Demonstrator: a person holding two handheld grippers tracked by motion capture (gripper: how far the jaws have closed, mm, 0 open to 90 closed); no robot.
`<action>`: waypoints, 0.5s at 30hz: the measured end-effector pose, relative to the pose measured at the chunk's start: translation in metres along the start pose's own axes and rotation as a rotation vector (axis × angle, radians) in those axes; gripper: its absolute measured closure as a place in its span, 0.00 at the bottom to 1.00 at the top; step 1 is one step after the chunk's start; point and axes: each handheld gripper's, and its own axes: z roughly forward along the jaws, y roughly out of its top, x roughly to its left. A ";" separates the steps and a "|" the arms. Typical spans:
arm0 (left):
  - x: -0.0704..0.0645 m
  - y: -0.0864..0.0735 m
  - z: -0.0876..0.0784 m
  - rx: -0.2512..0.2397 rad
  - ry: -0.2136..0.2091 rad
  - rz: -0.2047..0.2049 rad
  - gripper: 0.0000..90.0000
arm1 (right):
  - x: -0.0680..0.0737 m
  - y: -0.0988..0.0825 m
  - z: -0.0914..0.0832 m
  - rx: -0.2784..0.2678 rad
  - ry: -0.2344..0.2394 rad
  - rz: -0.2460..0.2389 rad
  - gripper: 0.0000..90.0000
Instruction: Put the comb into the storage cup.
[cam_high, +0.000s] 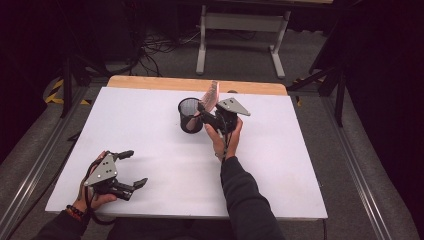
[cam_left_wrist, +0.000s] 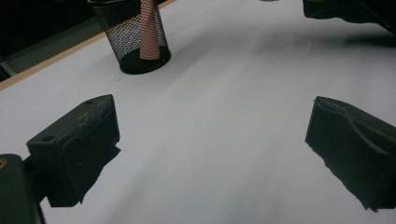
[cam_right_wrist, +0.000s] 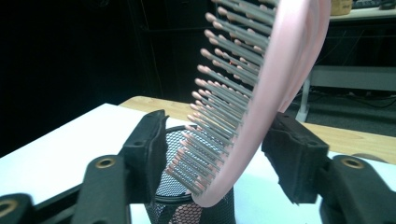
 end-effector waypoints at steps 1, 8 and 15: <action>0.000 0.000 0.000 0.000 -0.001 0.000 0.04 | 0.000 0.001 0.000 -0.002 -0.002 -0.003 0.42; 0.000 0.000 0.000 0.003 0.002 0.002 0.04 | 0.001 0.005 -0.003 -0.005 -0.018 -0.034 0.37; -0.001 0.001 0.000 0.004 0.007 0.007 0.04 | 0.002 0.008 -0.007 0.003 -0.025 -0.048 0.35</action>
